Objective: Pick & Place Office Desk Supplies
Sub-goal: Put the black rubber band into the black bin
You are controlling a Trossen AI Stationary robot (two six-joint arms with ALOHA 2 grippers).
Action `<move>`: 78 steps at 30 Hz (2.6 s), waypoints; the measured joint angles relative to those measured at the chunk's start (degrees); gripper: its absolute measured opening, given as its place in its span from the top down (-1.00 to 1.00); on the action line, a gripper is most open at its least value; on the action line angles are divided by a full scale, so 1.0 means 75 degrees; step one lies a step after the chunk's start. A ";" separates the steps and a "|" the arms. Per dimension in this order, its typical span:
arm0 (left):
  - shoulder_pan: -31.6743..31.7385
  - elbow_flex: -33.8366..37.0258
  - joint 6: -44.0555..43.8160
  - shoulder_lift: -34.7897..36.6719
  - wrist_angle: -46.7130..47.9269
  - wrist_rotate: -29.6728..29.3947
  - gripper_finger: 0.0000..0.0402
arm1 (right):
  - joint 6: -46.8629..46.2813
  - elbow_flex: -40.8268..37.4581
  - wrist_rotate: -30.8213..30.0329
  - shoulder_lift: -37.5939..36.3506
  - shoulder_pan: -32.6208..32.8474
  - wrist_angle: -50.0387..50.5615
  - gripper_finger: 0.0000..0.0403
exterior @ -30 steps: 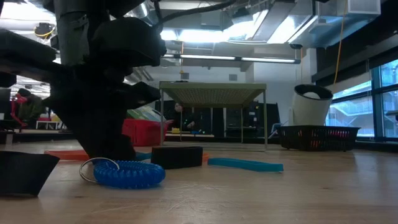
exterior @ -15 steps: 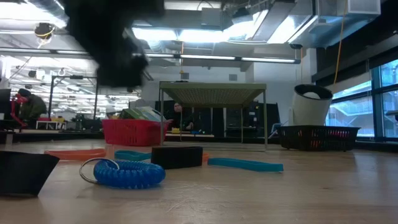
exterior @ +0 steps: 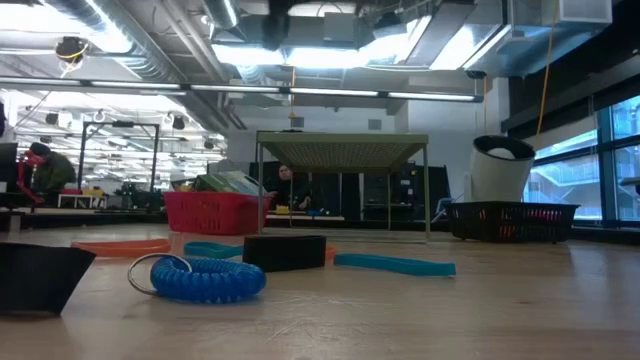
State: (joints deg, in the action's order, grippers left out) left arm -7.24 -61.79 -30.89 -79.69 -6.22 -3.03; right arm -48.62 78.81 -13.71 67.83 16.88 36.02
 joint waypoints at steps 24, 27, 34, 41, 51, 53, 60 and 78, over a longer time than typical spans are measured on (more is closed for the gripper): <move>-0.0126 -0.0001 0.0085 -0.0048 -0.0582 0.0685 0.99 | -0.0105 -0.0006 0.0265 0.1668 -0.0691 -0.1312 -0.14; -0.0132 -0.0001 0.0085 -0.0048 -0.0620 0.0692 0.99 | -0.0268 -0.0003 0.0334 0.1720 -0.0736 -0.1325 -0.18; -0.0116 0.0004 0.0087 -0.0048 -0.0824 0.0746 0.99 | -0.0461 -0.0003 0.0435 0.1819 -0.0722 -0.1329 -0.19; -0.0115 0.0005 0.0087 -0.0048 -0.0860 0.0747 0.99 | -0.0429 -0.0003 0.0399 0.1840 -0.0722 -0.1395 0.01; -0.0121 0.0011 0.0085 -0.0045 -0.0961 0.0984 0.99 | 0.0257 0.0000 0.0702 0.1843 -0.0719 -0.1844 0.93; -0.0118 0.0011 0.0085 -0.0045 -0.0943 0.0995 0.99 | 0.0174 0.0000 0.0762 0.1845 -0.0722 -0.1845 0.94; -0.0121 0.0011 -0.0103 -0.0045 -0.0959 0.0980 0.94 | 0.0166 0.0000 0.0921 0.1845 -0.0722 -0.1889 0.98; 0.0340 -0.0007 -0.1241 0.0005 -0.1316 0.3174 0.19 | 0.0747 0.0638 0.1008 0.1617 -0.0725 -0.0518 0.98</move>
State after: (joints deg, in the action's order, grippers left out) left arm -4.68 -61.84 -40.21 -79.66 -16.09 20.77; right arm -43.01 83.59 -6.15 79.96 11.44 32.13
